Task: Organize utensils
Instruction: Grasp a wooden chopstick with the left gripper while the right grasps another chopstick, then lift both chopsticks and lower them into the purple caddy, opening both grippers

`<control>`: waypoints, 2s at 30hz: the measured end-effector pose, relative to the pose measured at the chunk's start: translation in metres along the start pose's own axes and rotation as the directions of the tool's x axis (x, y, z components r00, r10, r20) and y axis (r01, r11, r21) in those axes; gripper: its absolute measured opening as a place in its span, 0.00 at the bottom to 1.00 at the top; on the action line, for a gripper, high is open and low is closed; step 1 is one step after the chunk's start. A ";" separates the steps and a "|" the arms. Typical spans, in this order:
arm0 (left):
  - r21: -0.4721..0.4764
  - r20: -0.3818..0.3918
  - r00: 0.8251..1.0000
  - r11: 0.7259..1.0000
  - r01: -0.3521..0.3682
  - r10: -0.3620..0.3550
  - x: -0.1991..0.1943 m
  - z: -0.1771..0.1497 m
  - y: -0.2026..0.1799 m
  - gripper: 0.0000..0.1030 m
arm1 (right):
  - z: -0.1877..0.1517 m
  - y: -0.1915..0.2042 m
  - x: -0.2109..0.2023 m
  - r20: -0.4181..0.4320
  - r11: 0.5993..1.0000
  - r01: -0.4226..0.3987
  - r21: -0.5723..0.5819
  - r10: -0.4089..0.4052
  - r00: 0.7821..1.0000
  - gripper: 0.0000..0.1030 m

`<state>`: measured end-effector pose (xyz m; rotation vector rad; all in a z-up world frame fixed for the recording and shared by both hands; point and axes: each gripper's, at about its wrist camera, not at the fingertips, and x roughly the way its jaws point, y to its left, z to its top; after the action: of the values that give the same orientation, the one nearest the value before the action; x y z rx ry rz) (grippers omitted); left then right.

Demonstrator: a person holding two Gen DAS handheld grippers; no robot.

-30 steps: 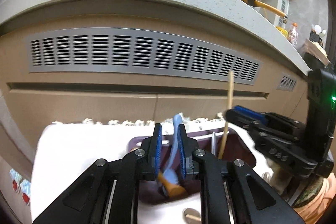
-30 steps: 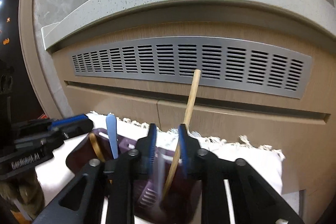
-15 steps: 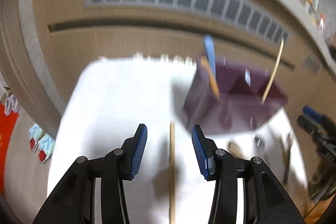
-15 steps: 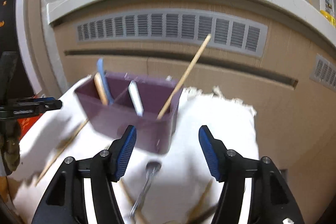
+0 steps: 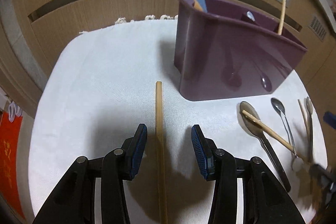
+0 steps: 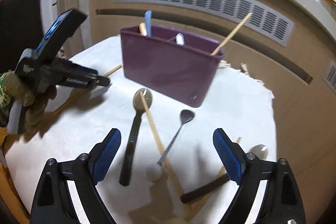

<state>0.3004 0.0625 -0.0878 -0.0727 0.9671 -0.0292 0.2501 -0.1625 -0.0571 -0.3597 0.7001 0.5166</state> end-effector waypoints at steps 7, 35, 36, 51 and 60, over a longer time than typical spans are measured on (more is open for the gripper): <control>0.005 0.013 1.000 1.000 0.017 -0.017 0.000 -0.003 0.004 0.13 | 0.013 0.004 0.022 -0.049 1.000 0.001 -0.012 -0.001 0.999 0.85; -0.024 -0.071 0.976 0.979 0.203 -0.204 -0.047 -0.071 -0.013 0.08 | 0.025 0.006 0.080 -0.238 0.994 -0.106 -0.036 0.095 0.967 0.24; -0.024 -0.072 0.976 0.979 0.204 -0.205 -0.047 -0.071 -0.011 0.08 | 0.026 0.005 0.081 -0.241 0.993 -0.112 -0.031 0.102 0.965 0.24; 0.032 -0.156 0.953 0.963 0.268 -0.260 -0.039 -0.059 -0.025 0.42 | 0.016 0.007 0.040 -0.152 0.988 -0.148 0.051 0.154 0.976 0.09; 0.122 -0.074 0.993 0.988 0.098 -0.090 -0.039 -0.063 -0.046 0.07 | 0.029 -0.002 -0.021 -0.023 0.983 -0.141 0.117 0.145 0.989 0.09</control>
<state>0.2270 0.0162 -0.0882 -0.0013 1.0274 -0.1801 0.2526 -0.1574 -0.0218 -0.2107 0.7863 0.6051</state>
